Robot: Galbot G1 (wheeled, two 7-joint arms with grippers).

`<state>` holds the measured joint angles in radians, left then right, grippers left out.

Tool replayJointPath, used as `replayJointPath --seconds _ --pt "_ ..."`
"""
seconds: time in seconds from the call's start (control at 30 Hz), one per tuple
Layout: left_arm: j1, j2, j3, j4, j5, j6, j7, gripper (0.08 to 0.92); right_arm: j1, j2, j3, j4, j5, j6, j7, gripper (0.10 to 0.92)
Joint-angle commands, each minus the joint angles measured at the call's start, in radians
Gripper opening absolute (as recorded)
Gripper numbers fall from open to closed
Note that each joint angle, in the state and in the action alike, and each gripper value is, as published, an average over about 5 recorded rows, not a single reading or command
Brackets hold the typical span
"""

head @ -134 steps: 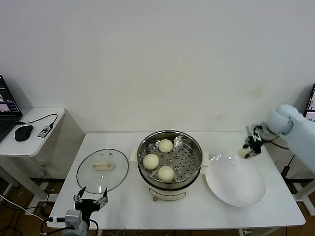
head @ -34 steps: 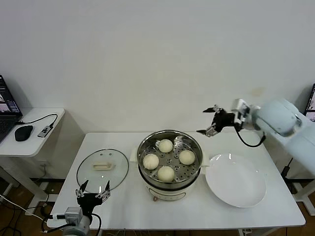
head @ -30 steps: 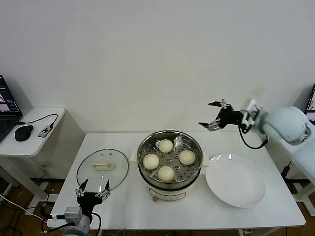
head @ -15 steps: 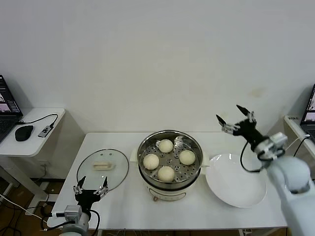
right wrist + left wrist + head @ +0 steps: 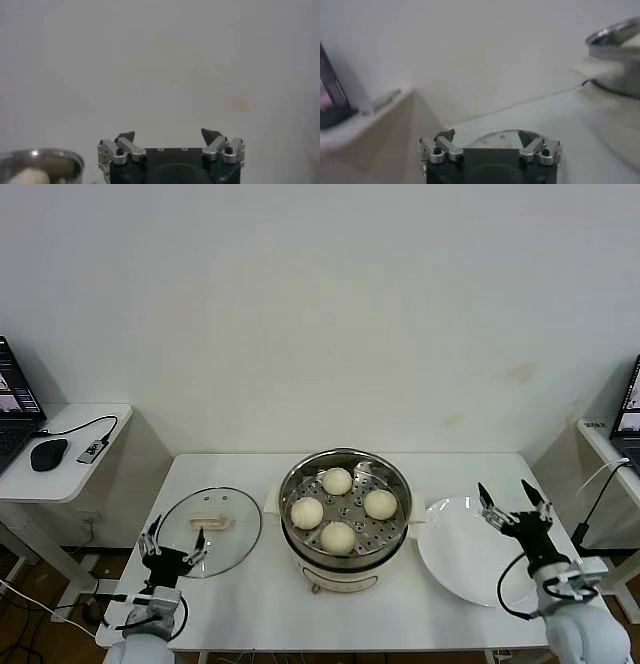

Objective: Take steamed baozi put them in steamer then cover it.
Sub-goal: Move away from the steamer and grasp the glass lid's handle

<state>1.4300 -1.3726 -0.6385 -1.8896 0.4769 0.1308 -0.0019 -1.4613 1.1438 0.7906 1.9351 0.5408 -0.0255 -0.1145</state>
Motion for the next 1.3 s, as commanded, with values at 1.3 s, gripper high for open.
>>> replayJointPath --seconds 1.3 --pt "-0.265 0.115 0.129 0.498 0.836 -0.090 -0.174 0.823 -0.142 0.076 0.070 0.007 -0.028 0.060 0.018 0.823"
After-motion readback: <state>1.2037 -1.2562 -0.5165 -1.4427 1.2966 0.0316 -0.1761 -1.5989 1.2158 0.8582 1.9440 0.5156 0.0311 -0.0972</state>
